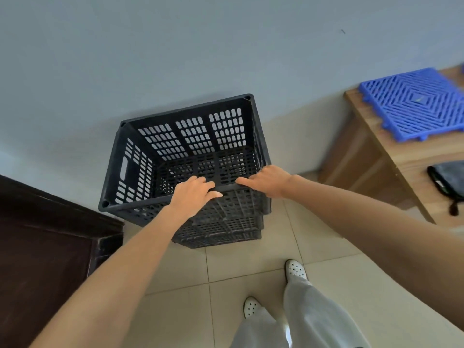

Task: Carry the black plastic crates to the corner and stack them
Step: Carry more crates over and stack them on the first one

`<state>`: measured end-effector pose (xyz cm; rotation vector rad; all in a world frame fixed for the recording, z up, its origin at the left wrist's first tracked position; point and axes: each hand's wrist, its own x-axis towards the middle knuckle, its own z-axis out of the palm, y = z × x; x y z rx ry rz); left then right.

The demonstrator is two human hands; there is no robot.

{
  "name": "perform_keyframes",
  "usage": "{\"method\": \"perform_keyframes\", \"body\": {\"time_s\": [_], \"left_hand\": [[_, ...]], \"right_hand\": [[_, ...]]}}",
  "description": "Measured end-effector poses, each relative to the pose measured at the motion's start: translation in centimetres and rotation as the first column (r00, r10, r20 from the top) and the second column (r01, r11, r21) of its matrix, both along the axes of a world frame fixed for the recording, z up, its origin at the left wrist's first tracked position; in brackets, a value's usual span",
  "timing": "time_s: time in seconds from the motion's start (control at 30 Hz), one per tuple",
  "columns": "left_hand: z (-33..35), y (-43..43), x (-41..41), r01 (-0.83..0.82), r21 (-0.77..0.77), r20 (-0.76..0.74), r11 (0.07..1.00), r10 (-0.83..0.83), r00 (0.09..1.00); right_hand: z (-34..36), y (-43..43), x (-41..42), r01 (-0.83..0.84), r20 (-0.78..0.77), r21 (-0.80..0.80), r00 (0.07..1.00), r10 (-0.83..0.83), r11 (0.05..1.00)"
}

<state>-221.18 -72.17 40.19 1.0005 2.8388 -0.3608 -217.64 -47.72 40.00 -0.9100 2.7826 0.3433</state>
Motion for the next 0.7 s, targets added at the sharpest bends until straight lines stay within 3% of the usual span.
{"method": "perform_keyframes", "body": {"time_s": [0.17, 0.3, 0.5, 0.7], "left_hand": [[-0.7, -5.2, -1.2, -0.023, -0.049, 0.13, 0.999, 0.03, 0.991], [-0.9, -11.4, -2.0, -0.128, -0.067, 0.107, 0.989, 0.135, 0.985], [0.3, -14.0, -2.5, -0.058, -0.195, -0.004, 0.979, 0.059, 0.998], [0.8, -15.3, -2.1, -0.05, -0.259, -0.014, 0.965, 0.048, 0.999]], "right_hand": [[-1.0, -0.3, -0.3, 0.076, 0.086, -0.09, 0.994, -0.069, 0.993], [-2.3, -2.3, -0.7, 0.205, 0.175, -0.116, 0.967, -0.183, 0.972], [-4.0, -3.3, -0.2, 0.314, 0.043, -0.155, 0.949, -0.311, 0.937], [-3.8, -5.0, -0.6, 0.322, 0.024, -0.172, 0.946, -0.323, 0.931]]}}
